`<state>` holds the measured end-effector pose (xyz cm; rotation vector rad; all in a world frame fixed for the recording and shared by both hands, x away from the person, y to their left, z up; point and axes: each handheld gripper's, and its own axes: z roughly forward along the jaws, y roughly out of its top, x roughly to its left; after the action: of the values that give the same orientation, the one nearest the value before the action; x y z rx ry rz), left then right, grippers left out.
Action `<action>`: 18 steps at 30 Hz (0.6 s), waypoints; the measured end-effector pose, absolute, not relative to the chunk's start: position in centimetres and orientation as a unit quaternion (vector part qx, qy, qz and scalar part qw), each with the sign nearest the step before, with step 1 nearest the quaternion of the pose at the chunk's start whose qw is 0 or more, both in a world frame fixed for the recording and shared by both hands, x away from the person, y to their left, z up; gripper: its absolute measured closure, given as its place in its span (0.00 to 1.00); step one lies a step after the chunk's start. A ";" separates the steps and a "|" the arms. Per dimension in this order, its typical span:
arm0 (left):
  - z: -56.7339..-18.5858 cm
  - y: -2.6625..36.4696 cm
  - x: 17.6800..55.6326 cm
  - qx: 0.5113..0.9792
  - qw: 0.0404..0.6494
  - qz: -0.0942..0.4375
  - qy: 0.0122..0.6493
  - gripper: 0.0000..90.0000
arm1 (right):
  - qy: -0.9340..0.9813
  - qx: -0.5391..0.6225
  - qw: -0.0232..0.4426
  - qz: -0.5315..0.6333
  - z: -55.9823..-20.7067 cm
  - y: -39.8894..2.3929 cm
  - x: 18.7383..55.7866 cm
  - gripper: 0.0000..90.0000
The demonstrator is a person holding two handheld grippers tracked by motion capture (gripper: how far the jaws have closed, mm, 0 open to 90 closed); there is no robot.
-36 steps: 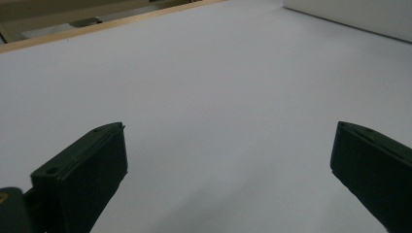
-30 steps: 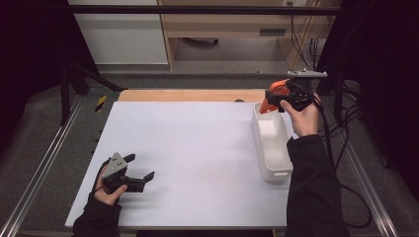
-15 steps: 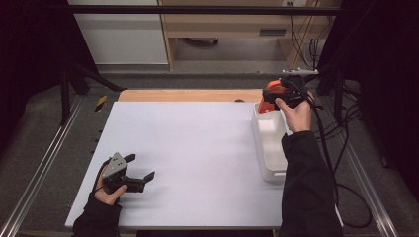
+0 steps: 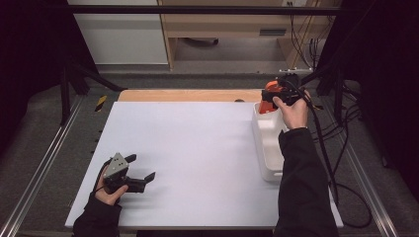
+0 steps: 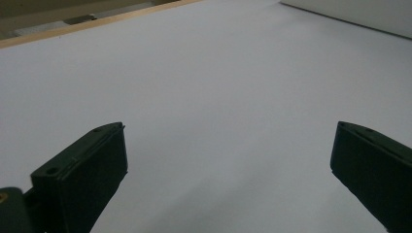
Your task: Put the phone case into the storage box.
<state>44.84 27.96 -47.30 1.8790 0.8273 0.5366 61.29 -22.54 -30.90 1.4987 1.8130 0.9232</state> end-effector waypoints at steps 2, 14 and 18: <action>-47.3 28.0 44.8 0.772 0.489 0.221 0.340 0.00 | 0.682 0.568 0.302 0.347 -31.0 -22.5 61.5 0.18; -47.3 27.9 44.8 0.774 0.487 0.220 0.339 0.00 | 0.681 0.582 0.296 0.330 -32.3 -22.2 62.8 0.17; -47.3 27.9 44.8 0.774 0.488 0.220 0.339 0.00 | 0.680 0.588 0.292 0.326 -32.7 -22.2 63.3 0.17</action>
<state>44.83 27.92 -47.32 1.8813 0.8230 0.5343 63.27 -22.24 -32.75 1.5658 1.8126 0.8685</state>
